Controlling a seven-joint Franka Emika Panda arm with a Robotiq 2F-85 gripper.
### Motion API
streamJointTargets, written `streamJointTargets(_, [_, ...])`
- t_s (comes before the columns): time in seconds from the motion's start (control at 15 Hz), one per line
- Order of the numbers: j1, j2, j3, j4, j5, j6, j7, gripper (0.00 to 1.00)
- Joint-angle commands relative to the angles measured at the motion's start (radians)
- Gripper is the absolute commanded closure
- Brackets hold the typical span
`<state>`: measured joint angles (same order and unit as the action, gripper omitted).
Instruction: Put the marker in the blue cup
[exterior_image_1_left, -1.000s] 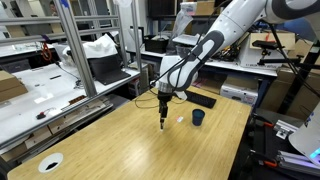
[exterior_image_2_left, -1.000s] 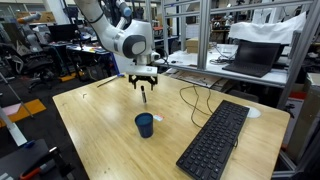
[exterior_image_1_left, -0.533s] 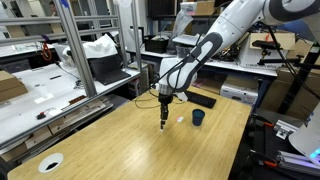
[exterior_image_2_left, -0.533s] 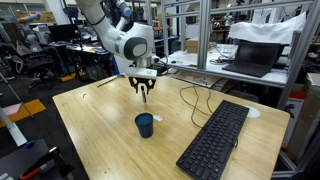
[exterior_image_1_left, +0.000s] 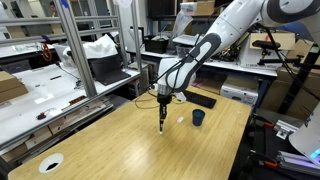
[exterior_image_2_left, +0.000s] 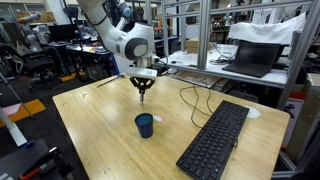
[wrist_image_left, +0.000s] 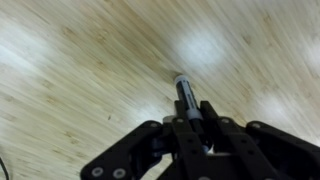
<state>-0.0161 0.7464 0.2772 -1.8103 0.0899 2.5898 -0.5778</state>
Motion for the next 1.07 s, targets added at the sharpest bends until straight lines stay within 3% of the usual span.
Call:
streamJointTargets(0.0, [-0.025,-0.039,0.016,-0.010,-0.009,-0.021,0.008,0.95])
streamJointTargets(0.33, [0.003,-0.217,-0.064,-0.125,-0.067,0.008,0.093,0.95])
streamJointTargets(0.53, [0.025,-0.343,-0.121,-0.234,-0.130,0.005,0.185,0.95])
streamJointTargets(1.0, [0.028,-0.577,-0.185,-0.511,-0.188,0.004,0.343,0.95])
